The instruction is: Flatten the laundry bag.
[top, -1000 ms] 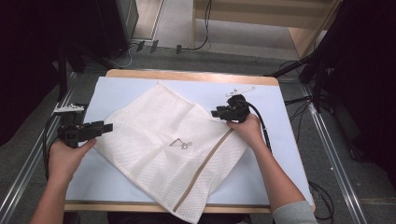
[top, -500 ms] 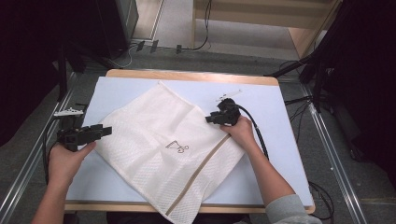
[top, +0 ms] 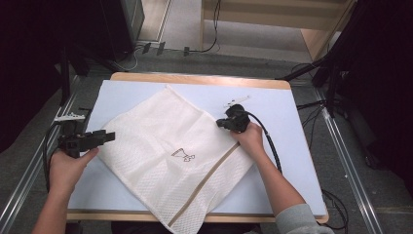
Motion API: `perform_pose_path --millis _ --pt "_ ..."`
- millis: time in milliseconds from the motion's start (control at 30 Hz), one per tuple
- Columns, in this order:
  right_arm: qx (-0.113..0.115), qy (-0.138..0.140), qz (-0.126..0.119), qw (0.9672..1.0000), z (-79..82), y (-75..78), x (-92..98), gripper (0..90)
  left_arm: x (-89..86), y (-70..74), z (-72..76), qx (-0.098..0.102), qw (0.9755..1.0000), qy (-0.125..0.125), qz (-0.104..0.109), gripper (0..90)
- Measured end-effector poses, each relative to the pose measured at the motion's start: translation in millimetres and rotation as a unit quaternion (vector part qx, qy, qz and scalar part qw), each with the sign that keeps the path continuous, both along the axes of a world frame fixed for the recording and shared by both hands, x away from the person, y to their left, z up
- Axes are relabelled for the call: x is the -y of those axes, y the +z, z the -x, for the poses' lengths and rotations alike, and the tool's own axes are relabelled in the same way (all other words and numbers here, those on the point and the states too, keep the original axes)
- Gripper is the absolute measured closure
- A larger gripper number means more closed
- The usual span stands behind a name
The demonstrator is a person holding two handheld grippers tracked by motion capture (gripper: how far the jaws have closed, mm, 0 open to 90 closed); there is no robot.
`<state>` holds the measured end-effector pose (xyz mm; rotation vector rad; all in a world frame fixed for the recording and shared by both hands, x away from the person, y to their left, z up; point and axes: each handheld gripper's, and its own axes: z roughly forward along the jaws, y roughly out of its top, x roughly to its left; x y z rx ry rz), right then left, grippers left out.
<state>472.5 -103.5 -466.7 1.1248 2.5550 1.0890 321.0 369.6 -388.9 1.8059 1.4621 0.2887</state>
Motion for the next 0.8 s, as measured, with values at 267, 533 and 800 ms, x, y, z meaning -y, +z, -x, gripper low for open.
perform_pose_path --millis 267,533,800 --pt "0.002 -0.063 -0.004 0.9980 -3.1 0.8 42.5 88.8 8.4 -2.4 -6.2 -0.003 0.9999 -0.010 -0.006 50.9" --pt "-0.004 -0.131 -0.021 0.9912 0.8 -1.7 93.1 88.6 24.4 -12.4 -19.0 -0.014 0.9995 -0.026 -0.011 50.1" --pt "-0.002 -0.152 -0.020 0.9882 7.9 -6.6 107.4 87.2 58.8 -30.8 -33.2 -0.033 0.9977 -0.057 -0.016 50.3"
